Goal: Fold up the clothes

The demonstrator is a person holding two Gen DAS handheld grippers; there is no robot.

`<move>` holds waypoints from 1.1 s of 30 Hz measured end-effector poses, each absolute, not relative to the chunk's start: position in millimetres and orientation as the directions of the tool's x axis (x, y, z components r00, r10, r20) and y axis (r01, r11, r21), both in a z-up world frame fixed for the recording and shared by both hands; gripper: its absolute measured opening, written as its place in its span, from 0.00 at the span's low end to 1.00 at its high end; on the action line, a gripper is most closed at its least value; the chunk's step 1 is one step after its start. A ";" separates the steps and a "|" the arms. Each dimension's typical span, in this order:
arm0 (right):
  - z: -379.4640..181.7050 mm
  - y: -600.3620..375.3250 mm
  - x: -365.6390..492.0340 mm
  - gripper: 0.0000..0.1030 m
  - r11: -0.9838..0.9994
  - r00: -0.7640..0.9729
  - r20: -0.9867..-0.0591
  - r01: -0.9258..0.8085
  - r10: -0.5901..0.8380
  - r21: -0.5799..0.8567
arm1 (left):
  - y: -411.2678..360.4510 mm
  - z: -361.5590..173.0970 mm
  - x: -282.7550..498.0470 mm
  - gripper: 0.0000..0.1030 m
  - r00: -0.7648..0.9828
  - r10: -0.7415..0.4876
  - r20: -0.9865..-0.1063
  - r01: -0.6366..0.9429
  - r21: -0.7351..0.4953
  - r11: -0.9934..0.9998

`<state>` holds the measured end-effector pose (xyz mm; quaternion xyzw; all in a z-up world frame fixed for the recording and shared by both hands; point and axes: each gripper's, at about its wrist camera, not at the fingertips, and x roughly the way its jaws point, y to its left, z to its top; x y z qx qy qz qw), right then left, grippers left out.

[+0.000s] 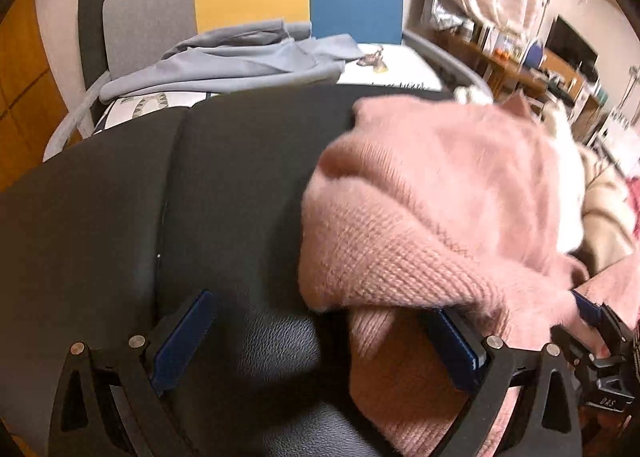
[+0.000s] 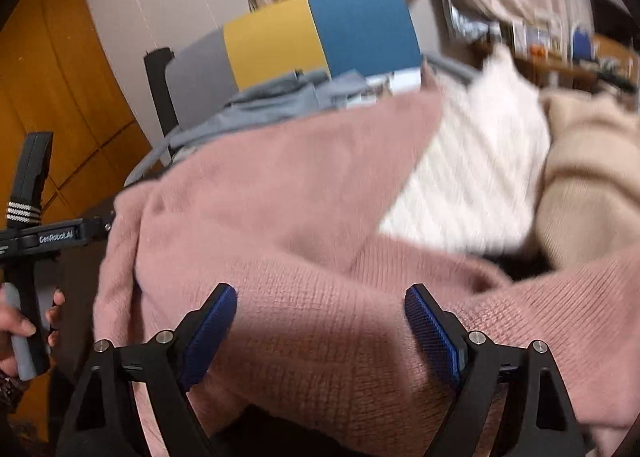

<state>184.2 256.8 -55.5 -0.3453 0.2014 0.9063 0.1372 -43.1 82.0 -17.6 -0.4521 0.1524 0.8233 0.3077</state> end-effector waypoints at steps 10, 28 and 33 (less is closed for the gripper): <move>-74.9 247.5 179.4 1.00 -0.901 -0.717 -0.675 -0.394 0.175 0.185 | 30.9 -17.7 -12.3 1.00 -0.368 0.484 -0.794 -0.627 -0.173 -0.760; -75.5 242.8 175.7 1.00 -0.889 -0.704 -0.680 -0.424 0.204 0.173 | 45.5 -25.7 -14.8 0.83 -0.207 0.635 -0.744 -0.614 -0.407 -0.676; -75.8 242.0 176.8 1.00 -0.888 -0.702 -0.682 -0.426 0.205 0.171 | 50.7 -9.5 -4.1 0.77 -0.219 0.689 -0.691 -0.652 -0.422 -0.630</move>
